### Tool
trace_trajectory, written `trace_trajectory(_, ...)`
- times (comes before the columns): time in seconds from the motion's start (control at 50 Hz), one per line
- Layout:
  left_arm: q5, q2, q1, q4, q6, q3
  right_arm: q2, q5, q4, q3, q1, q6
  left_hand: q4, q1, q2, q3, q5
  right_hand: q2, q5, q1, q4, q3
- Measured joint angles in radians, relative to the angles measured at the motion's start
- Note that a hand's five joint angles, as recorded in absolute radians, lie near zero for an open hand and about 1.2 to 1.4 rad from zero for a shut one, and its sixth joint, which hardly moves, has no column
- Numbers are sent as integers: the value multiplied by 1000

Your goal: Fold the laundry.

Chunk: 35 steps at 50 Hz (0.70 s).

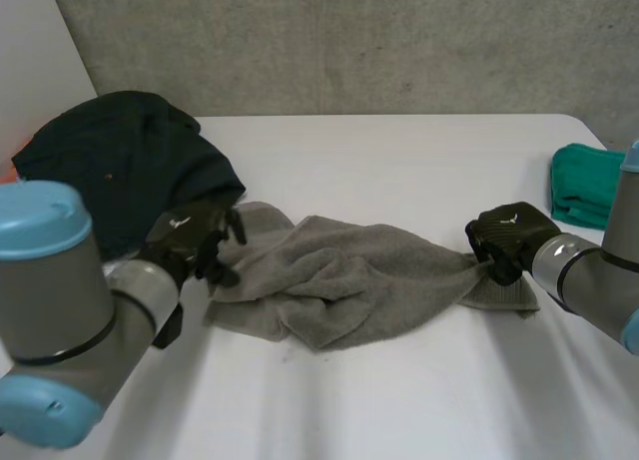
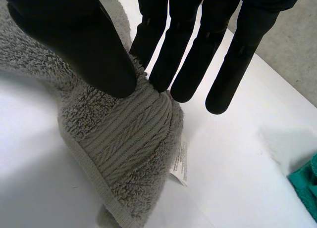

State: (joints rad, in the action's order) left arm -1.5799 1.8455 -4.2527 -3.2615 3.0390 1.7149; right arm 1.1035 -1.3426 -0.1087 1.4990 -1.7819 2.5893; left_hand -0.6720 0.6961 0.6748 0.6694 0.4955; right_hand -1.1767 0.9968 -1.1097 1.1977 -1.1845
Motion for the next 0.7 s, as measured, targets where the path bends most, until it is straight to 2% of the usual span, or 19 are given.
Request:
trace_trajectory(0.08, 2, -26, -19, 4, 18, 91, 7, 8, 1, 13, 1, 3, -217, 210, 214, 217, 214, 0, 0, 0, 0, 0)
trace_trajectory(0.2, 12, -21, -24, 7, 68, 187, 10, 11, 1, 21, -1, 3, -251, 225, 248, 252, 248, 0, 0, 0, 0, 0)
trace_trajectory(0.3, 48, -2, -26, 1, 92, 210, 9, 11, 2, 23, -2, 3, -103, 59, 93, 100, 107, 0, 0, 0, 0, 0)
trace_trajectory(0.32, 60, 7, -27, -2, 95, 208, 9, 11, 2, 24, -2, 3, 8, -49, -9, -1, -4, 0, 0, 0, 0, 0)
trace_trajectory(0.36, 76, 27, -28, -12, 98, 198, 9, 11, 3, 28, -2, 3, 71, -99, -70, -62, -69, 0, 0, 0, 0, 0)
trace_trajectory(0.54, 97, 156, -27, -70, 109, 88, 8, 10, 21, 53, -1, 3, 106, -122, -102, -93, -109, 0, 0, 0, 0, 0)
trace_trajectory(0.7, 92, 261, -15, -86, 181, 0, 8, 11, 32, 72, -1, 1, 106, -122, -102, -93, -109, 0, 0, 0, 0, 0)
